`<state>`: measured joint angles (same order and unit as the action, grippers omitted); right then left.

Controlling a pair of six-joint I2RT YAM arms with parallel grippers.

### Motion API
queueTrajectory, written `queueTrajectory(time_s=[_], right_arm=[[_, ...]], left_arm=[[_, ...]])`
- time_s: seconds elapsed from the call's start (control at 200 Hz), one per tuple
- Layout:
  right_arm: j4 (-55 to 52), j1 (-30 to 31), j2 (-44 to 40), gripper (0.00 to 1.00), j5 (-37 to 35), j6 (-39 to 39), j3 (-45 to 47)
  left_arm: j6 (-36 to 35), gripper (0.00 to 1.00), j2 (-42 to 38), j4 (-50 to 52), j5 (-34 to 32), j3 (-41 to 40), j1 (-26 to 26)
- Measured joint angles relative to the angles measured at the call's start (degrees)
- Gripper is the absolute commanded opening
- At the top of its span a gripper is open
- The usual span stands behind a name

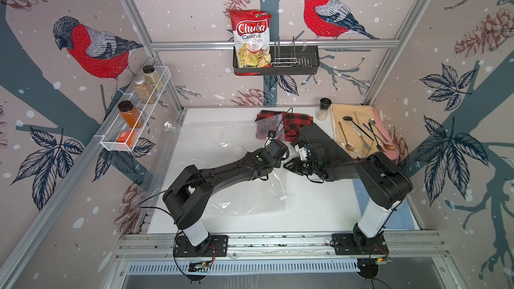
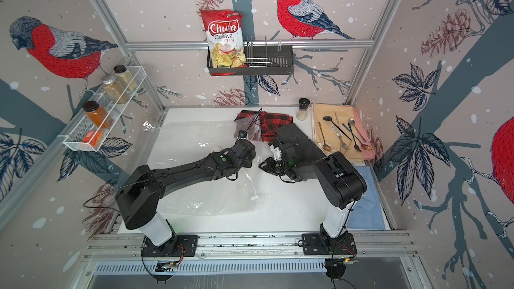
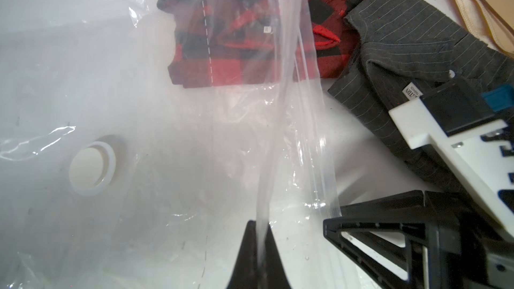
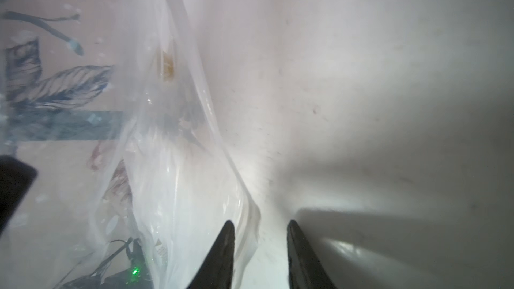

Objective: Place the folded shirt into the vacuum bag
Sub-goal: Open the vacuum bag at the center of the board.

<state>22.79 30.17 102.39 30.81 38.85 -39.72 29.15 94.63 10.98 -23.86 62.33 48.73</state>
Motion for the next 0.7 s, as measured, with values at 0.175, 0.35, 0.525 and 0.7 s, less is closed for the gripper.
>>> queueTrajectory(time_s=[0.175, 0.35, 0.525, 0.7], right_arm=[[-3.2, 0.9, -3.1, 0.26, -7.1, -1.1, 1.8], [-7.1, 1.8, -7.3, 0.45, -13.0, -1.3, 2.8], [-15.1, 2.4, -13.6, 0.66, -16.2, -3.1, 1.7], [-19.4, -0.8, -18.4, 0.68, -18.8, -6.4, -2.6]], left_arm=[[-0.5, 0.00, -3.8, -2.8, 2.4, -4.1, -1.5], [-0.9, 0.00, -6.1, -4.5, 4.2, -7.0, -3.0], [-1.8, 0.00, -6.1, -4.8, 5.9, -7.9, -4.3], [-2.5, 0.00, -5.3, -5.7, 7.4, -7.8, -4.3]])
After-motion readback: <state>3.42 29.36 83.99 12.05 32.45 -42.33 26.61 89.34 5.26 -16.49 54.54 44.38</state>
